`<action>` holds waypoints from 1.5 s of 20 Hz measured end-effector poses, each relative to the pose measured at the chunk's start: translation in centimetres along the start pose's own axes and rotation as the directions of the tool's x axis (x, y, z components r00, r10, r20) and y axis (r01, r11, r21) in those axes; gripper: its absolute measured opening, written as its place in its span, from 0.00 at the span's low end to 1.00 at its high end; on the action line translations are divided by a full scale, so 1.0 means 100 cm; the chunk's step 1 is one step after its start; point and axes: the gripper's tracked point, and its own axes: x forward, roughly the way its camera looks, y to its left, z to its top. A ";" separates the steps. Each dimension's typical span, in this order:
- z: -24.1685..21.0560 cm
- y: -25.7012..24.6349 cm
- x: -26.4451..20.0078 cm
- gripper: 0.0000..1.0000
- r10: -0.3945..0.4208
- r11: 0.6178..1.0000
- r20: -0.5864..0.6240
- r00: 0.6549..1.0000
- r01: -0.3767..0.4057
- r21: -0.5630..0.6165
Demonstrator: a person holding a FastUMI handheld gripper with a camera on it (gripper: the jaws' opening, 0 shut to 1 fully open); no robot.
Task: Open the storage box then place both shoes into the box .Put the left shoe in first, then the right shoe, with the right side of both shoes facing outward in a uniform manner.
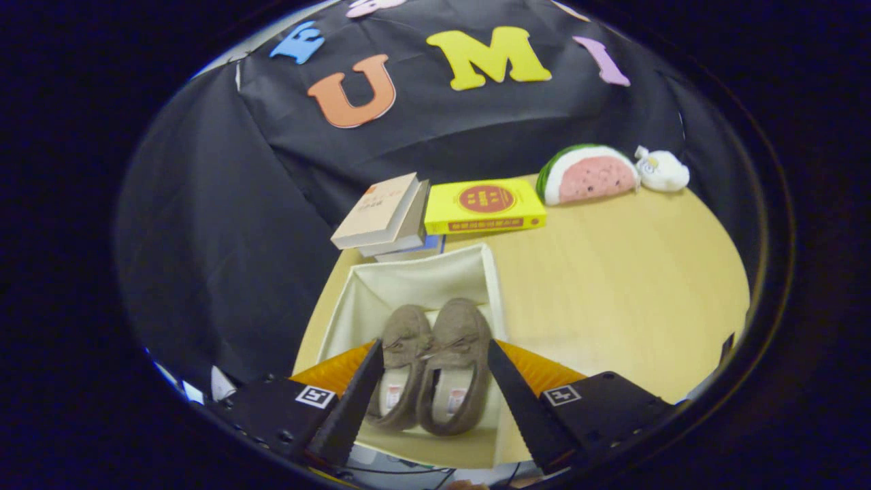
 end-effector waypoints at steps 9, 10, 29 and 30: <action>0.079 -0.070 -0.099 0.96 -0.142 0.987 0.479 0.866 0.158 0.006; 0.083 -0.079 -0.112 0.96 -0.154 0.985 0.515 0.843 0.170 0.017; 0.024 -0.146 -0.207 0.96 -0.135 0.977 0.688 0.713 0.210 -0.026; 0.022 -0.147 -0.209 0.96 -0.130 0.979 0.686 0.716 0.202 -0.025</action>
